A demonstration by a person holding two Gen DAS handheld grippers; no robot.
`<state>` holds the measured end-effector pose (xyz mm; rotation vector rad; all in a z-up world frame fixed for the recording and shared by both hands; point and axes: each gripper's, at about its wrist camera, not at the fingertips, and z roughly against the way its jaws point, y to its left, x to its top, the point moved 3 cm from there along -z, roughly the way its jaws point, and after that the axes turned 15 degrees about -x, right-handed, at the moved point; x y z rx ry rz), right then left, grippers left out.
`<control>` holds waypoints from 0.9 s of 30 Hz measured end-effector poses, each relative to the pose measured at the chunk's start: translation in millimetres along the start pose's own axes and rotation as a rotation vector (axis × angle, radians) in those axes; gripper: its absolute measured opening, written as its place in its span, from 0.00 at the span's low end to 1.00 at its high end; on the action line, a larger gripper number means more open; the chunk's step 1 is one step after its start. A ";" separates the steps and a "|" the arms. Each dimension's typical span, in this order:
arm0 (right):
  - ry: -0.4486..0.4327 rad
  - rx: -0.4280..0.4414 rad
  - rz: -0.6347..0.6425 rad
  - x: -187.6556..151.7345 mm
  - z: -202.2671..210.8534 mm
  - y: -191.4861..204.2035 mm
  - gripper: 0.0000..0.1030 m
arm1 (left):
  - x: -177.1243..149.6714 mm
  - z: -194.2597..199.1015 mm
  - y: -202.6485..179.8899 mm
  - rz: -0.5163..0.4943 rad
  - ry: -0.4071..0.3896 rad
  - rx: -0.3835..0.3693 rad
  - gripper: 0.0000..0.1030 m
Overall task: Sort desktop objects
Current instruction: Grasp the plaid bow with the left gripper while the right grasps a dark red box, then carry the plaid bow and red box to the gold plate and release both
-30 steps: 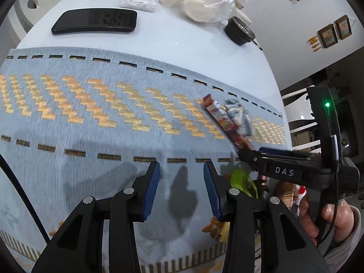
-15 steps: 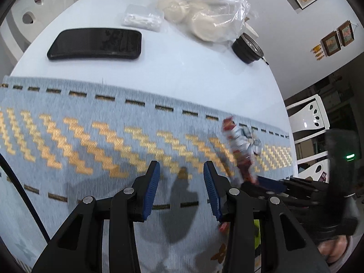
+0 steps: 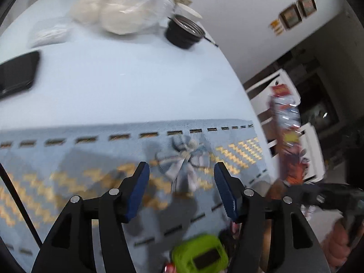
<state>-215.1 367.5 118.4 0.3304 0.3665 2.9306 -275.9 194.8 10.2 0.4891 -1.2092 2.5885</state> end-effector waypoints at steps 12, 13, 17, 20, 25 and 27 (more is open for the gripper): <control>-0.035 0.010 -0.072 -4.4 9.3 -40.2 0.22 | -2.3 -63.6 -26.4 -0.337 0.113 0.314 0.22; -0.039 0.015 -0.076 -5.8 11.6 -41.2 0.22 | -2.8 -61.6 -26.8 -0.333 0.119 0.305 0.19; -0.074 0.038 -0.086 -14.2 30.3 -45.4 0.22 | -4.4 -38.9 -35.0 -0.312 0.099 0.285 0.18; -0.093 0.062 -0.111 -23.2 47.1 -52.2 0.22 | -6.4 -11.6 -53.3 -0.304 0.054 0.262 0.18; -0.145 0.044 -0.158 -43.6 83.8 -72.6 0.22 | -10.2 30.4 -92.1 -0.322 -0.020 0.230 0.18; -0.173 0.029 -0.188 -51.4 99.3 -84.1 0.22 | -10.8 44.4 -110.4 -0.346 -0.043 0.214 0.18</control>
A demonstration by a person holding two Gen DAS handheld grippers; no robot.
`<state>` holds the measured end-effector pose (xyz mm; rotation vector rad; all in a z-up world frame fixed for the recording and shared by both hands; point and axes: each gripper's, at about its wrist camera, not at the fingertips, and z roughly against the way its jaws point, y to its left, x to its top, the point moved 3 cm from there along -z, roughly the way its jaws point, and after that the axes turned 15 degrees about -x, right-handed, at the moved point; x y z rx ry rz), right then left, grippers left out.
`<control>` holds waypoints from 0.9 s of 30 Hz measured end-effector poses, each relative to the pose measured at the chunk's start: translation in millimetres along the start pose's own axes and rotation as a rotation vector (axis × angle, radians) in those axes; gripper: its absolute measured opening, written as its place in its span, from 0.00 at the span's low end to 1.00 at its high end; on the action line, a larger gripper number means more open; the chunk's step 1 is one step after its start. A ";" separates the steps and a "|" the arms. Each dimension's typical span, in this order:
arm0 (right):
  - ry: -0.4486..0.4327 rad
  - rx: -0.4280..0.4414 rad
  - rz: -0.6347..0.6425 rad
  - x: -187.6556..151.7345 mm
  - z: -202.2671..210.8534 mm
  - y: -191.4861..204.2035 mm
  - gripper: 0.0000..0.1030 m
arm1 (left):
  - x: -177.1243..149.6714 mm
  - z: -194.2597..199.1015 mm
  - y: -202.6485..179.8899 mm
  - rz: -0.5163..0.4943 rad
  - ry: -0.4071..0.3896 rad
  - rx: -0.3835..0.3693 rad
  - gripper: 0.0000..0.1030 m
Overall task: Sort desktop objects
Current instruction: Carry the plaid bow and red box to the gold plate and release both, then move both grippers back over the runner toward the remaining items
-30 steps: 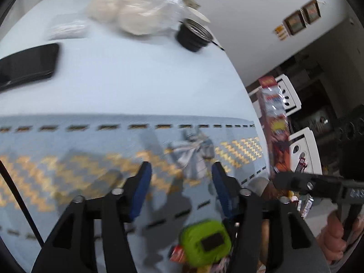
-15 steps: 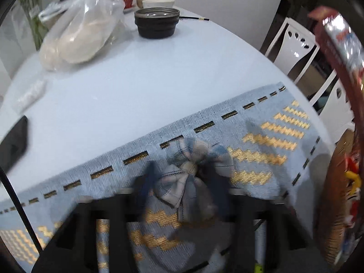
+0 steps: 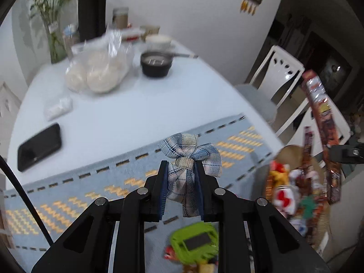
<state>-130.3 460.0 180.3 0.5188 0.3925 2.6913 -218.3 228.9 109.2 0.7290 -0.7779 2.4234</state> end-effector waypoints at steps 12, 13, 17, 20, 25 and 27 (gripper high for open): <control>-0.110 -0.103 -0.140 -28.5 74.6 -67.0 0.22 | 12.3 41.0 -108.5 -0.164 -0.064 -0.104 0.18; -0.105 -0.111 -0.151 -31.4 75.3 -70.1 0.22 | 10.0 37.8 -116.8 -0.170 -0.056 -0.116 0.18; -0.078 -0.131 -0.182 -40.2 72.5 -83.1 0.22 | -4.0 17.3 -145.9 -0.192 -0.008 -0.153 0.19; -0.077 -0.171 -0.184 -41.5 69.6 -84.6 0.22 | -14.7 -0.2 -159.4 -0.185 0.047 -0.228 0.28; -0.063 -0.189 -0.223 -40.4 60.1 -89.3 0.41 | -36.5 -40.4 -157.2 -0.100 0.159 -0.266 0.31; -0.070 -0.179 -0.229 -40.0 61.2 -91.4 0.44 | -50.1 -49.9 -150.8 -0.083 0.204 -0.245 0.31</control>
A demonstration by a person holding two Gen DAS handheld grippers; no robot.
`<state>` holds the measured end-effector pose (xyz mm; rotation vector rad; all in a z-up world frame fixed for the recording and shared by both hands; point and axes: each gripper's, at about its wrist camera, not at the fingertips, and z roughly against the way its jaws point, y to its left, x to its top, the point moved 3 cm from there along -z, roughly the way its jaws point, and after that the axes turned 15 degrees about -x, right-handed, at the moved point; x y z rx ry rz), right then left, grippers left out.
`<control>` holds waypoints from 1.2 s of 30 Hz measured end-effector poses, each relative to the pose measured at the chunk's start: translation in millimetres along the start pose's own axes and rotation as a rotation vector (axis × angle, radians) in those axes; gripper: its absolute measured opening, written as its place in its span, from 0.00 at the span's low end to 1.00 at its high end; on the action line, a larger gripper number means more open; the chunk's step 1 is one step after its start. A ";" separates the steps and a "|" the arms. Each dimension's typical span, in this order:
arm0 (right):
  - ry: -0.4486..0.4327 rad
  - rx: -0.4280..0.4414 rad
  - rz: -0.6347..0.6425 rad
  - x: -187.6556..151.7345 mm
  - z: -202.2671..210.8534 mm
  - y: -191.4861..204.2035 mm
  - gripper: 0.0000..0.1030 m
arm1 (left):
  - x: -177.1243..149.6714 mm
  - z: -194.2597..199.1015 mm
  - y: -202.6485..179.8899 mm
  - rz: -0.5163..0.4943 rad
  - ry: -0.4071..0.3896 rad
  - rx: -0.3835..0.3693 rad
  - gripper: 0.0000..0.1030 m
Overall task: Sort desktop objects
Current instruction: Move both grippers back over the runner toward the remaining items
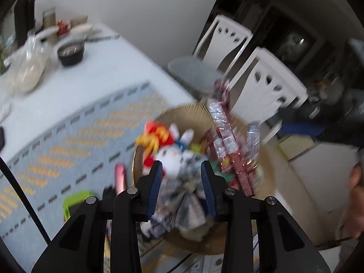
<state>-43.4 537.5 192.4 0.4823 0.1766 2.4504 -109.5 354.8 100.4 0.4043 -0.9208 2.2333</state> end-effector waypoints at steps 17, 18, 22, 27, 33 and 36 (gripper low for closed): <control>0.052 0.086 0.082 -9.2 -4.9 37.7 0.46 | -48.0 79.7 76.3 0.230 -0.099 0.063 0.31; 0.056 0.086 0.086 -10.0 -6.3 40.0 0.46 | -54.1 85.5 87.0 0.258 -0.100 0.079 0.31; 0.089 0.083 0.119 -16.2 -15.8 53.9 0.46 | -75.0 101.5 120.4 0.341 -0.109 0.128 0.31; 0.119 0.099 0.155 -24.1 -26.3 71.7 0.46 | -91.8 103.9 140.5 0.348 -0.098 0.198 0.31; 0.211 0.141 0.286 -60.5 -51.0 120.1 0.46 | -94.7 90.6 153.0 0.381 -0.094 0.170 0.31; 0.264 0.150 0.407 -96.7 -69.8 153.3 0.46 | -96.9 89.9 166.6 0.428 -0.103 0.156 0.31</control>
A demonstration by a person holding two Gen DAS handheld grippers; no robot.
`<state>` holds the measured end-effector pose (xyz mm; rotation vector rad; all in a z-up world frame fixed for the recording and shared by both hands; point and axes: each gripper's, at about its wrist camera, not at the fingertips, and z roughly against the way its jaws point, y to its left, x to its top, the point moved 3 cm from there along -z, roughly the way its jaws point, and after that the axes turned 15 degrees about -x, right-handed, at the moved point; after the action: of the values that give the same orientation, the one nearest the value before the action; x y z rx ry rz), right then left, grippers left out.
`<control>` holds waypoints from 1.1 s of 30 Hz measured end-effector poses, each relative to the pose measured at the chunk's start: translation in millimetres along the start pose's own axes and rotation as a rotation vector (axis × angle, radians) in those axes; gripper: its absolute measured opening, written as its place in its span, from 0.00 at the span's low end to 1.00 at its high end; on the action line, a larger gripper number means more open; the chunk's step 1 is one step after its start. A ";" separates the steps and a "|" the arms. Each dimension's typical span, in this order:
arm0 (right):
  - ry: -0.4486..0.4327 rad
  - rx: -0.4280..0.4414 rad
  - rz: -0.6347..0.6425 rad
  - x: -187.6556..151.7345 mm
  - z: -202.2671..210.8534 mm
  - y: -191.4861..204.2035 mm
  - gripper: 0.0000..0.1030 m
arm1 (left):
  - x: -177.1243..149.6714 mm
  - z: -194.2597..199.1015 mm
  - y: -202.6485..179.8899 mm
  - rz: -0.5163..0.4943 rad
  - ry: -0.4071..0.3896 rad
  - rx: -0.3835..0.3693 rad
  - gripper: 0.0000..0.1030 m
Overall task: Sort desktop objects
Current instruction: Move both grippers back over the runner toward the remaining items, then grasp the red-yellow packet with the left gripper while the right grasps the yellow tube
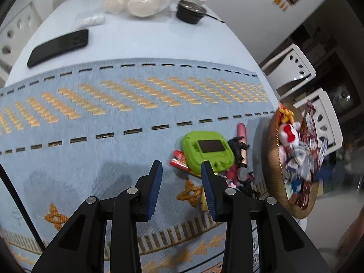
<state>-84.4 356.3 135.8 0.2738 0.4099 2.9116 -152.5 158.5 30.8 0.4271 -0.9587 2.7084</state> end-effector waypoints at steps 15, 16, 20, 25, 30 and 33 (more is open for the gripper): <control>0.020 -0.198 -0.035 -19.9 -138.2 31.4 0.45 | -17.3 2.1 44.1 0.085 0.032 -0.007 0.31; 0.007 -0.214 -0.027 -17.1 -138.5 35.8 0.45 | -18.0 1.4 45.7 0.088 0.031 -0.003 0.31; -0.095 -0.308 0.026 -5.7 -140.4 49.9 0.46 | -16.8 3.5 52.7 0.110 0.018 -0.007 0.31; -0.196 -0.396 0.253 -2.5 -148.0 72.9 0.31 | -18.0 14.8 66.7 0.162 -0.018 0.001 0.31; -0.080 -0.113 0.213 -4.2 -147.8 75.5 0.22 | -29.3 23.7 82.8 0.209 -0.026 0.017 0.31; -0.047 -0.029 0.257 -11.2 -147.1 88.3 0.20 | -38.6 26.4 91.0 0.240 -0.023 0.019 0.31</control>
<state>-118.2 233.2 20.6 0.4182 0.3476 3.1506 -140.1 67.8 -15.1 0.3686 -1.0533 2.9337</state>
